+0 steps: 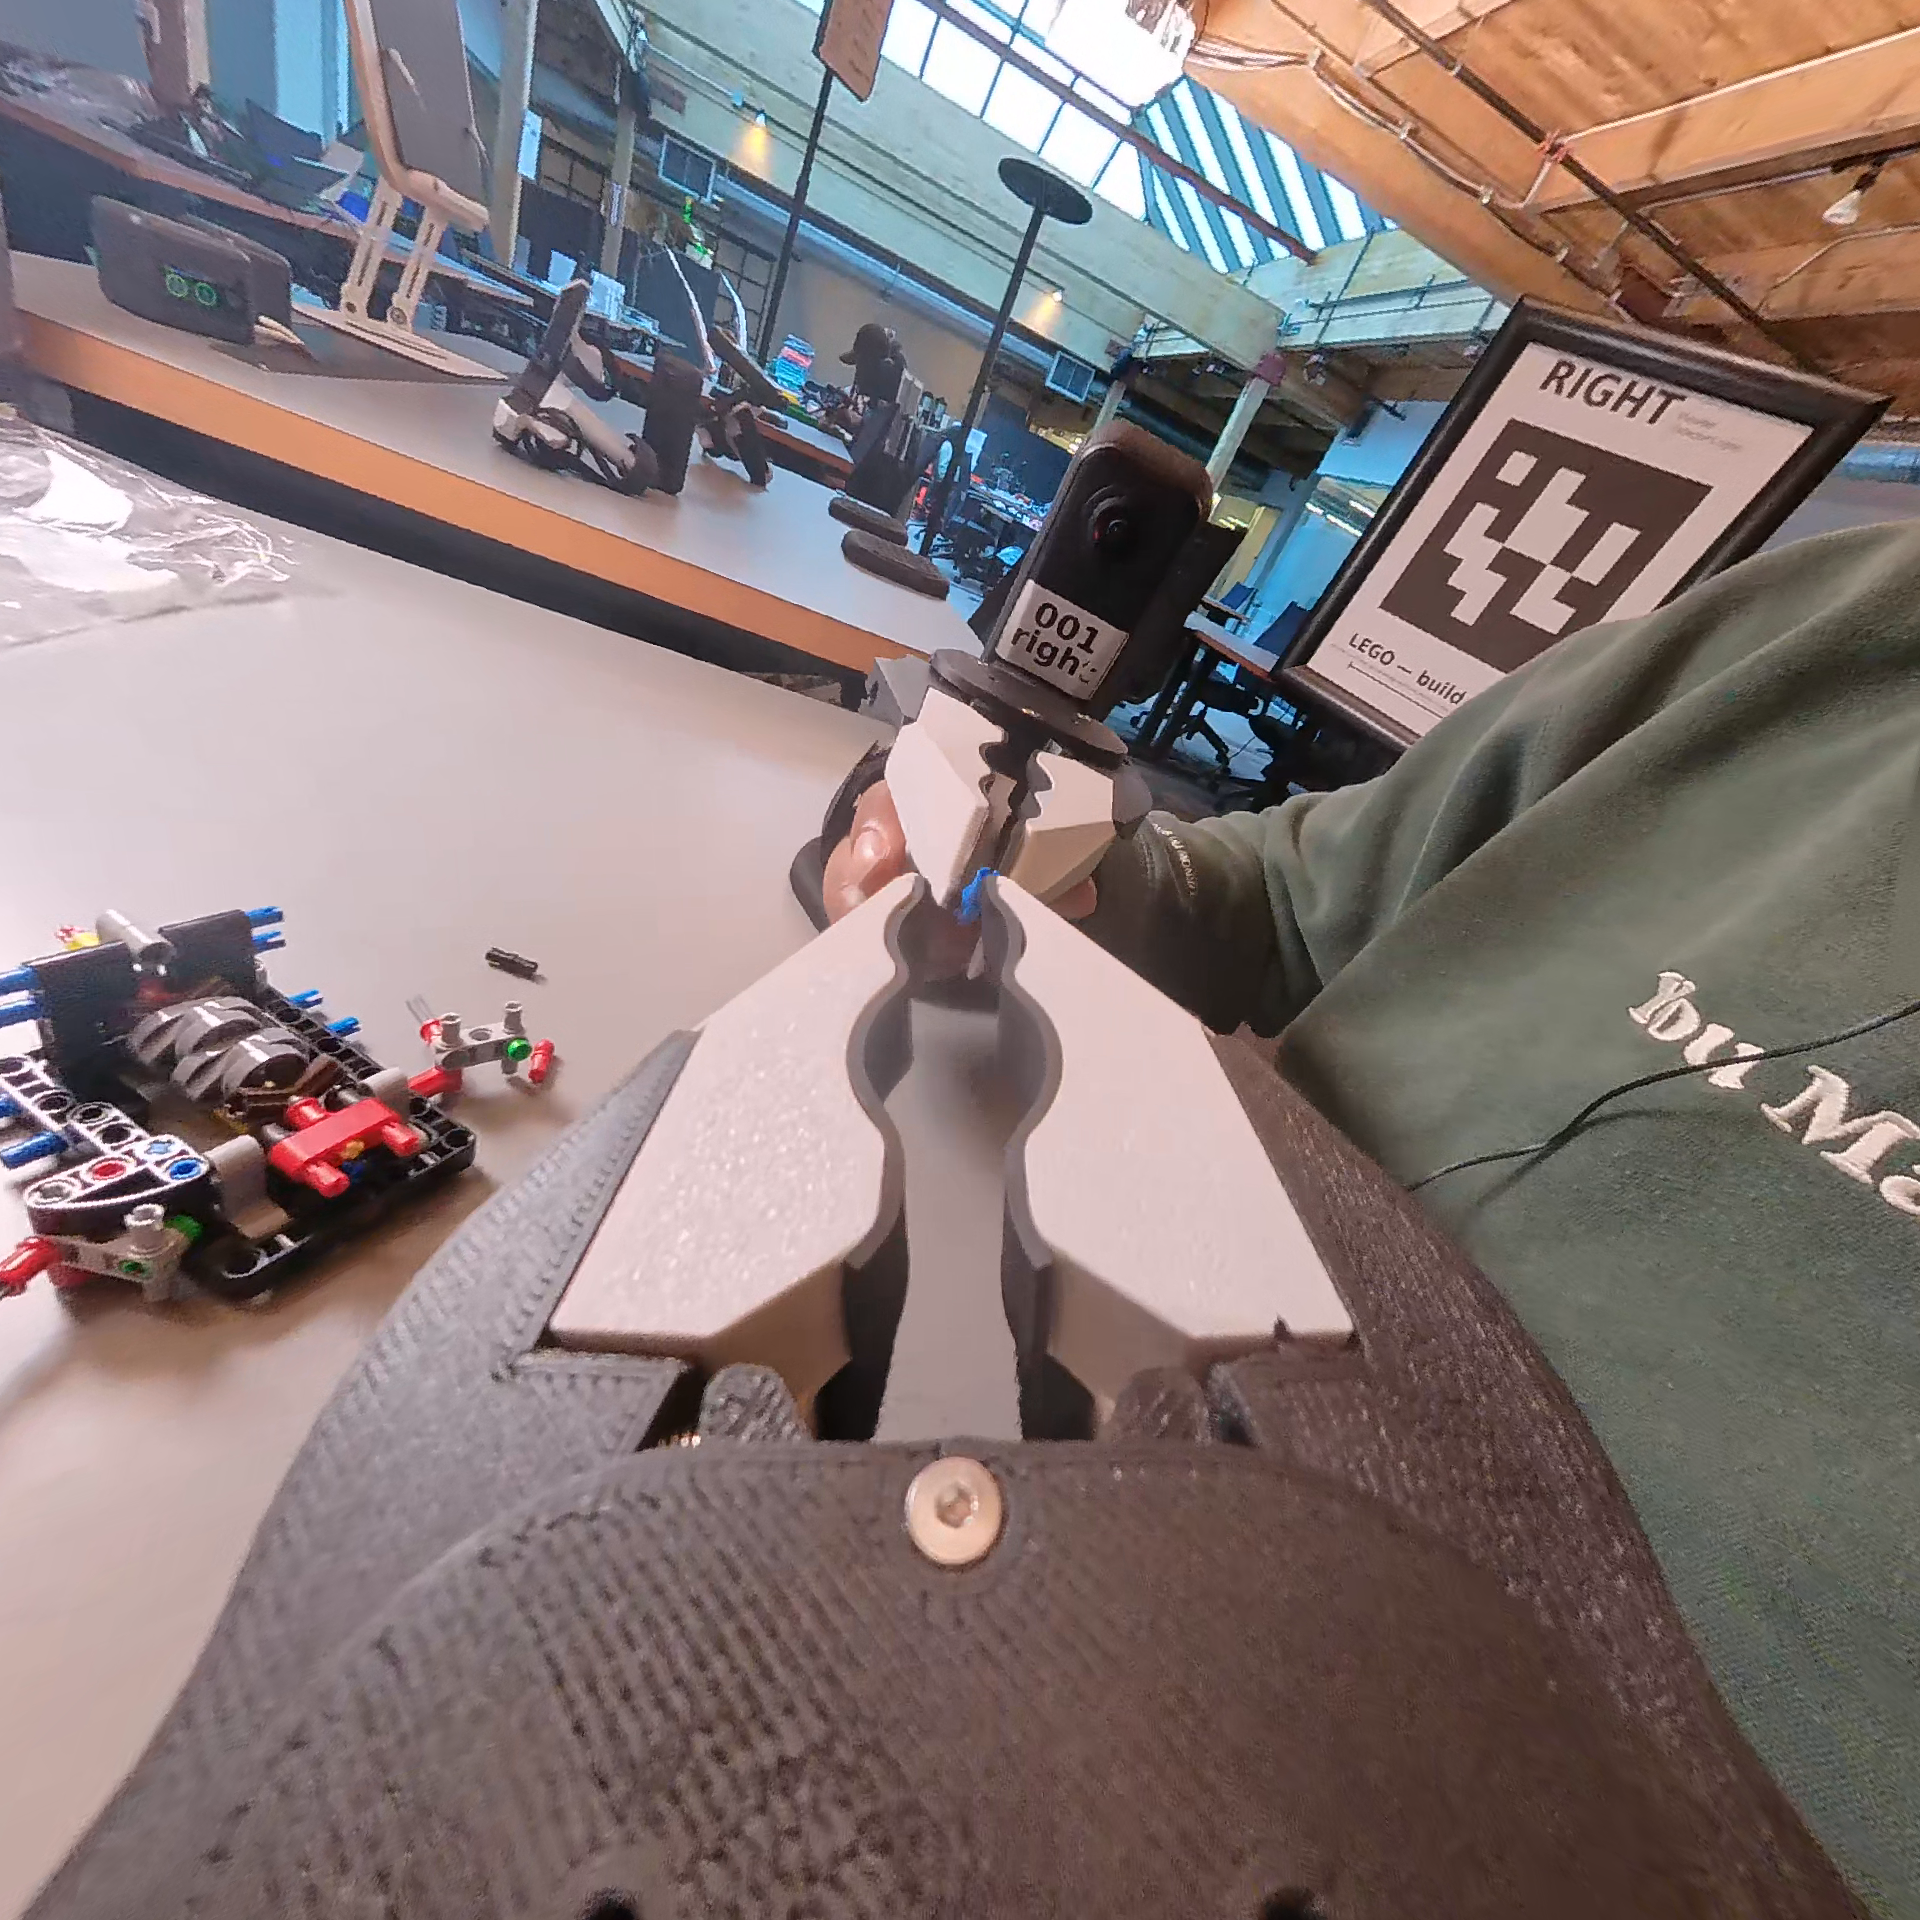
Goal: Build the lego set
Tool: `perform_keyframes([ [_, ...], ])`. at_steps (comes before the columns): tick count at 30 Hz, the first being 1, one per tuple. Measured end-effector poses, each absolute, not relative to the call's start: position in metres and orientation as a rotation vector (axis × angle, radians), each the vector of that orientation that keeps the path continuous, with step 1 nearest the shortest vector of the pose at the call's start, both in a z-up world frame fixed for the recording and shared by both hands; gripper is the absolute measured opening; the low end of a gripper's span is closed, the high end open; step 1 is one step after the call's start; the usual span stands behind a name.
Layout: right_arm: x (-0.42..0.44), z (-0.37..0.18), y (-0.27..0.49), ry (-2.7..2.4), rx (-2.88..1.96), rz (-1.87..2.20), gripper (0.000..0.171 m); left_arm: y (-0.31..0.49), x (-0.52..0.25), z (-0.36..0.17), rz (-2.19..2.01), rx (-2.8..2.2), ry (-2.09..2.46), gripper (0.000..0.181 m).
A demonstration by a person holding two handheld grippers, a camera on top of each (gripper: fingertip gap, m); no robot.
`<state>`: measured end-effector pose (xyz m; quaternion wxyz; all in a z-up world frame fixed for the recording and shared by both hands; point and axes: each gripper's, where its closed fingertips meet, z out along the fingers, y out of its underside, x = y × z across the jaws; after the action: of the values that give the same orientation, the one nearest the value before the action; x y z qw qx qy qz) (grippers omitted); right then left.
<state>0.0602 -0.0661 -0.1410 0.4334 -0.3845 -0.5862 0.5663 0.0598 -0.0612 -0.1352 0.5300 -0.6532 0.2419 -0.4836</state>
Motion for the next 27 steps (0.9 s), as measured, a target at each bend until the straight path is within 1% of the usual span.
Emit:
perform_keyframes([
  [13,0.056,-0.150,-0.067,-1.479,-0.989,1.421,0.000,-0.058,0.060,-0.143,-1.164,-1.607,0.554,0.006],
  [19,0.053,-0.162,-0.066,-1.517,-1.028,1.379,0.000,-0.057,0.061,-0.152,-1.169,-1.650,0.557,0.001],
  [23,0.047,-0.177,-0.056,-1.559,-1.106,1.288,0.000,-0.049,0.057,-0.166,-1.123,-1.711,0.526,0.000],
  [27,0.040,-0.206,-0.040,-1.665,-1.219,1.134,0.000,-0.035,0.049,-0.194,-0.987,-1.843,0.500,0.000],
])
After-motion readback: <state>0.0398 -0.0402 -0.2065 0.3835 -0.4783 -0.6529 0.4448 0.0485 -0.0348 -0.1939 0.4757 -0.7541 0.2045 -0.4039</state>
